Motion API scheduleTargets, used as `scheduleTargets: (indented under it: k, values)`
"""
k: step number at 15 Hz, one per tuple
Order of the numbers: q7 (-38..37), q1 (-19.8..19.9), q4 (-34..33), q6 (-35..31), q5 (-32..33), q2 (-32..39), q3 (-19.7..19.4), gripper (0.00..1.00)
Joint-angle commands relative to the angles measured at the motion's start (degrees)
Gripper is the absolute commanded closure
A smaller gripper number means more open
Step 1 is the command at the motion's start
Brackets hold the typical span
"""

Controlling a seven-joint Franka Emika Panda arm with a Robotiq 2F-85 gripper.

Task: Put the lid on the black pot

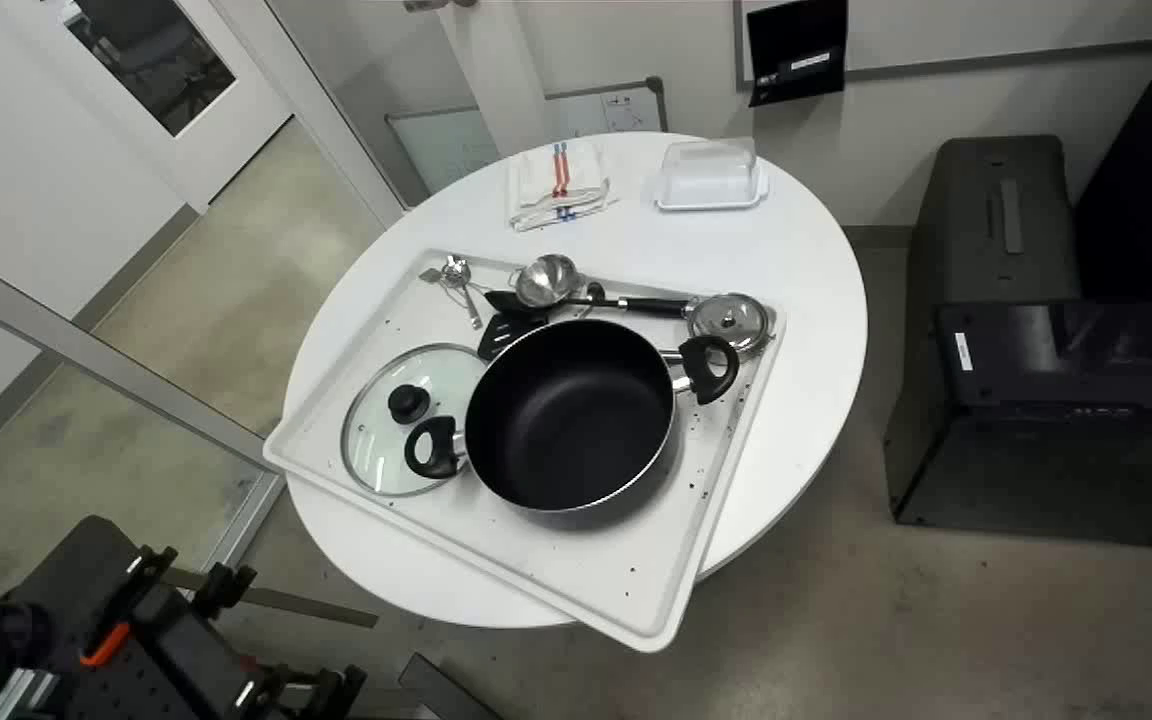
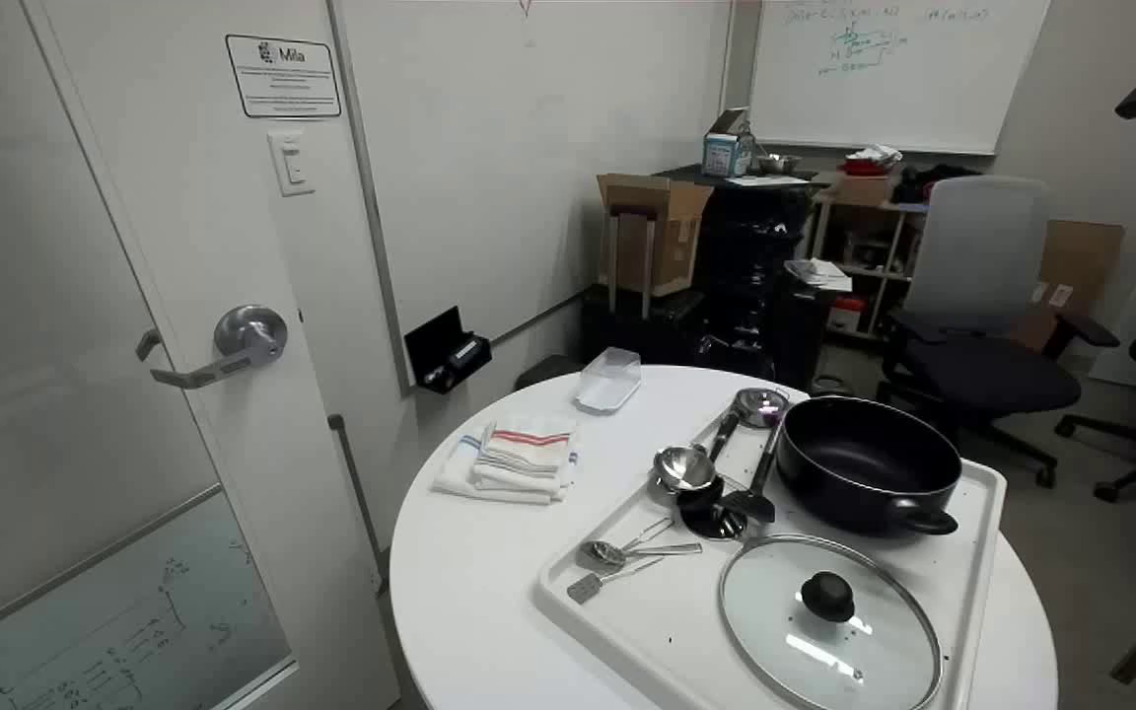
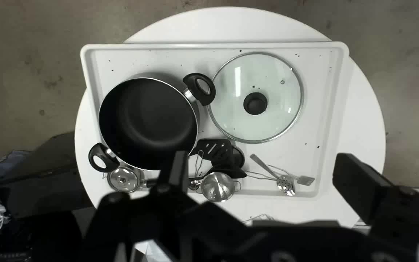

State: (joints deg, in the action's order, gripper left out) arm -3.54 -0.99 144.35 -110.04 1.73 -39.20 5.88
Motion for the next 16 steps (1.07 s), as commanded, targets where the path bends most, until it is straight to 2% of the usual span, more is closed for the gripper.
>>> scheduleTargets:
  k: [1,16]
  values:
    - [-0.3,-0.6,-0.1,0.2,0.3,0.1,-0.5,0.00]
    - [0.8,-0.8,-0.4,-0.7,0.6,1.6,-0.7,0.00]
